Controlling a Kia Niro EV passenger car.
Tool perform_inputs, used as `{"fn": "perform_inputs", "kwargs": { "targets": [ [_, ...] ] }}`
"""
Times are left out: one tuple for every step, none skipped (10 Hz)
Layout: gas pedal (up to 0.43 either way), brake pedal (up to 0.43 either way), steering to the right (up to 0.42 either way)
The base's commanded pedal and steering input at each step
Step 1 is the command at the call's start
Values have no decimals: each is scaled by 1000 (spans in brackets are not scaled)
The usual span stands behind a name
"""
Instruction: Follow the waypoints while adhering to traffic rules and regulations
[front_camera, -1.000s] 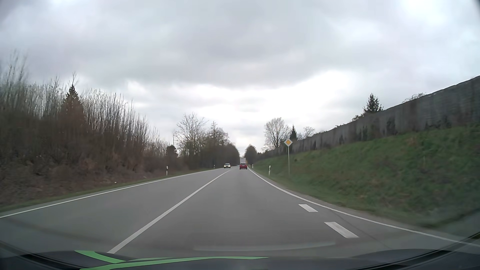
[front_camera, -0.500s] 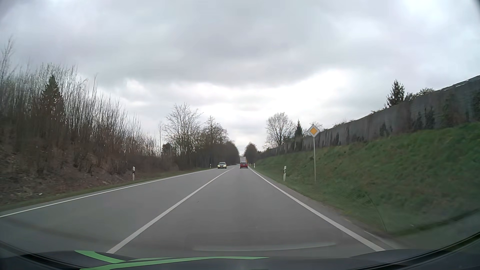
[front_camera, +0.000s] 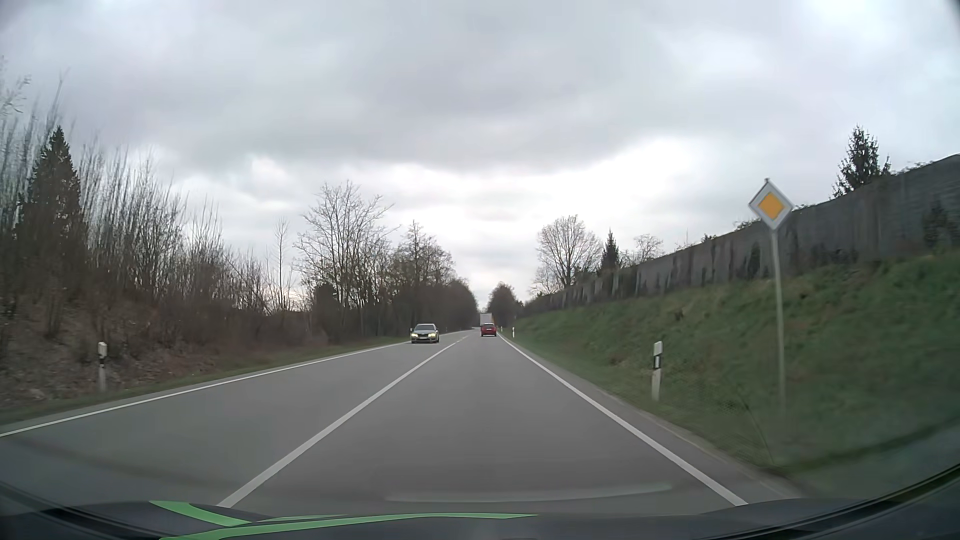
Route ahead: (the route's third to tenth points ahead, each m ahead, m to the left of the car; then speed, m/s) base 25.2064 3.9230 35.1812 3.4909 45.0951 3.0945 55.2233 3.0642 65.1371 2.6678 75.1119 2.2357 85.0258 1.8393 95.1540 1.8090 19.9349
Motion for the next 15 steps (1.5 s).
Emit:
{"fn": "perform_inputs", "kwargs": {
  "targets": [
    [189,0,0],
    [189,0,0],
    [189,0,0],
    [189,0,0],
    [189,0,0],
    [189,0,0],
    [189,0,0],
    [189,0,0],
    [189,0,0],
    [177,0,0],
    [177,0,0],
    [177,0,0],
    [177,0,0],
    [177,0,1],
    [177,0,1]
  ]
}}
